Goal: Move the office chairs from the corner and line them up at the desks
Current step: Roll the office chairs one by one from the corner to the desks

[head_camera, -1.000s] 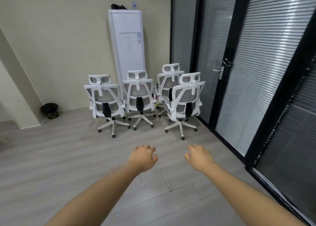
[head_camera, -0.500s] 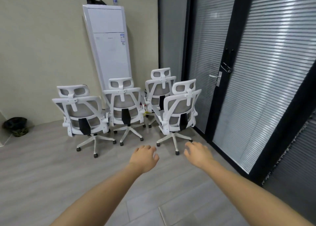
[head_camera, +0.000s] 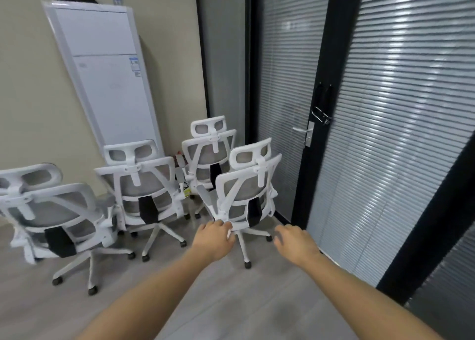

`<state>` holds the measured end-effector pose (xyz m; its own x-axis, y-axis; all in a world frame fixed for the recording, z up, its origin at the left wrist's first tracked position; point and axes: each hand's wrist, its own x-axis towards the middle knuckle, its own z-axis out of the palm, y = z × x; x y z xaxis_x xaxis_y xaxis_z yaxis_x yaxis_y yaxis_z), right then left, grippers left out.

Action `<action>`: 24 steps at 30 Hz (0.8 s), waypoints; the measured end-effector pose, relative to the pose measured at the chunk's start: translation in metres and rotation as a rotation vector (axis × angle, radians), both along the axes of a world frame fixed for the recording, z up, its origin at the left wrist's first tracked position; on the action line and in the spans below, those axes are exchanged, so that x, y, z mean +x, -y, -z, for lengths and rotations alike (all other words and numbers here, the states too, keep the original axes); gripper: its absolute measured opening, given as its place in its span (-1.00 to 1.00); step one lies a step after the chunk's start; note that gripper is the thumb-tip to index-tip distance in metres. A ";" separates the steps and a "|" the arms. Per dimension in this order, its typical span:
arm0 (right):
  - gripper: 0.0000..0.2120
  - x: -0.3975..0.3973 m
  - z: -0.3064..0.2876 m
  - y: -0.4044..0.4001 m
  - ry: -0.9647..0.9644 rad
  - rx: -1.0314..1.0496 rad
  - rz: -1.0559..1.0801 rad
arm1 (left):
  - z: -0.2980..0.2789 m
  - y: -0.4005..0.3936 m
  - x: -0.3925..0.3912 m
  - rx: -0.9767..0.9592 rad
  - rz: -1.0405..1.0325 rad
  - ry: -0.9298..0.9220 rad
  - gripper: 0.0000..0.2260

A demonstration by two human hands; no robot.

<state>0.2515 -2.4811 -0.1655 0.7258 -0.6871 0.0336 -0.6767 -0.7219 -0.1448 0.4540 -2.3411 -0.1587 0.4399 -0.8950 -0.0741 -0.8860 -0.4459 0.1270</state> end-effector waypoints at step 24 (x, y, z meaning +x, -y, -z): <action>-0.81 0.214 0.002 0.455 0.085 0.062 -0.183 | -0.007 0.447 0.196 -0.078 -0.123 -0.003 -0.61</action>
